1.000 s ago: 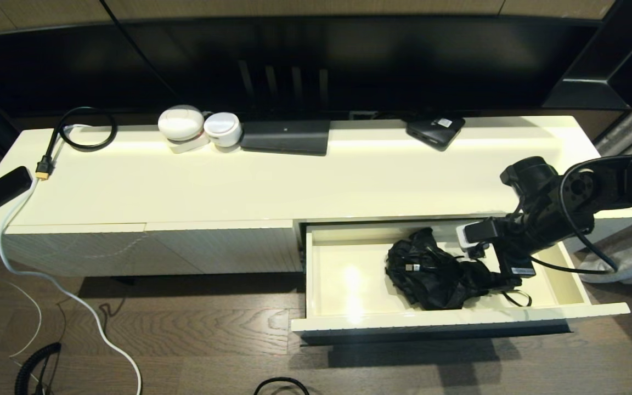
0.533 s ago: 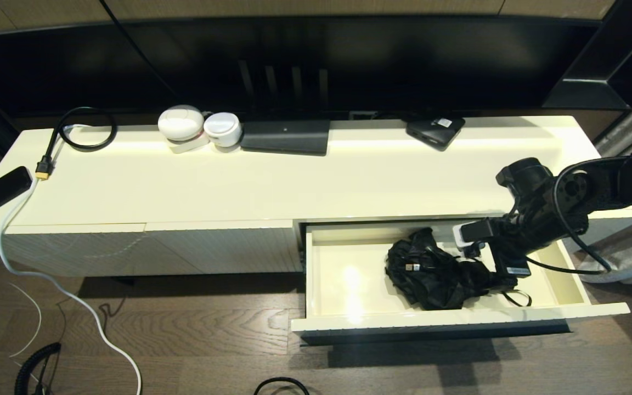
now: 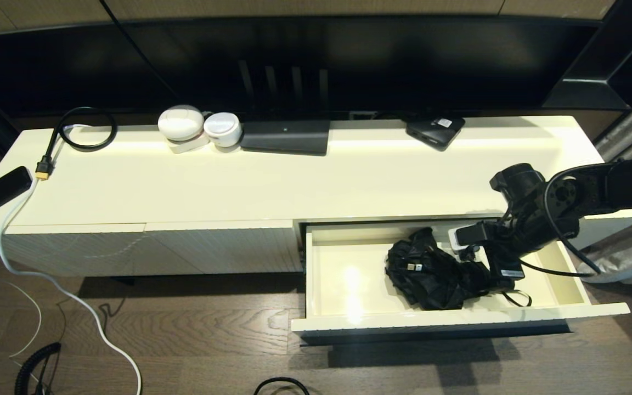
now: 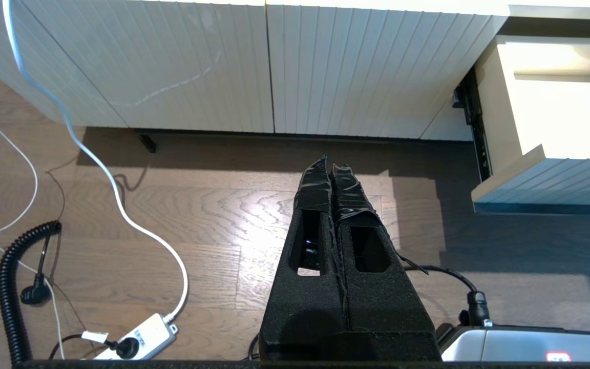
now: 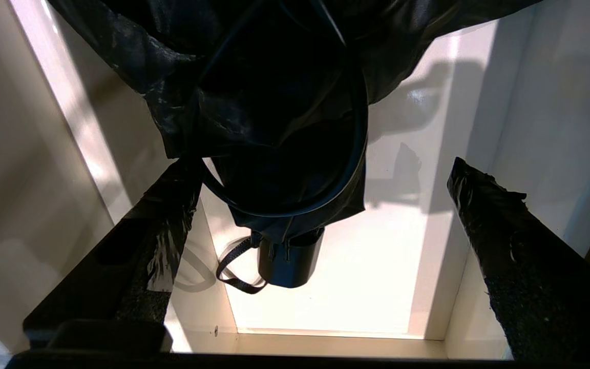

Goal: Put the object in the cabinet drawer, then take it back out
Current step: Take the data cable out of the drawer and put it on the table

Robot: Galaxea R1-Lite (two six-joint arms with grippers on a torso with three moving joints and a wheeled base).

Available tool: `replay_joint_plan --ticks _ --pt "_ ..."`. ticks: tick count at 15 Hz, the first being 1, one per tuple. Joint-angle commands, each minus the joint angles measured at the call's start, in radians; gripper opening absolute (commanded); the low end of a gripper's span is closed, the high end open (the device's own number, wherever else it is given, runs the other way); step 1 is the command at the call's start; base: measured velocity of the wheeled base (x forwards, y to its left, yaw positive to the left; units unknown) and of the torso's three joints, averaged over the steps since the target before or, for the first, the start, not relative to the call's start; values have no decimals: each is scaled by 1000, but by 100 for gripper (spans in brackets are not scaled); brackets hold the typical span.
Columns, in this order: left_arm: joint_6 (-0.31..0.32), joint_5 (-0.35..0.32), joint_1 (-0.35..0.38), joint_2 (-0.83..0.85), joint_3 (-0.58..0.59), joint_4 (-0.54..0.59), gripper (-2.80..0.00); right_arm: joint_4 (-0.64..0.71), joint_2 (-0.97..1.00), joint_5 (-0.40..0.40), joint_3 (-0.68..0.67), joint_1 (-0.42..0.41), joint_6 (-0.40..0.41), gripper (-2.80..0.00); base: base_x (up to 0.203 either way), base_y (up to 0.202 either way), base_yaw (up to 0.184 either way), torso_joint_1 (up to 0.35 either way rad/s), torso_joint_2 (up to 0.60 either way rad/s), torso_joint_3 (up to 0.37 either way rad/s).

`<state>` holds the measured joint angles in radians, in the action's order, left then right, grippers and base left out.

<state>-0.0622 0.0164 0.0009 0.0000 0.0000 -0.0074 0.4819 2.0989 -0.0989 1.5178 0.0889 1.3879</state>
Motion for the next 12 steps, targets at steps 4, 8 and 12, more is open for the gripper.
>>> replay_joint_plan --ticks 4,8,12 --pt "-1 0 0 0 0 0 -280 2 2 1 -6 7 -8 -280 0 0 0 0 0 0" --pt "-1 0 1 0 0 0 -280 1 9 2 -8 18 -24 -280 0 0 0 0 0 0" --pt "-1 0 0 0 0 0 -280 1 -8 2 -8 21 -24 -280 0 0 0 0 0 0"
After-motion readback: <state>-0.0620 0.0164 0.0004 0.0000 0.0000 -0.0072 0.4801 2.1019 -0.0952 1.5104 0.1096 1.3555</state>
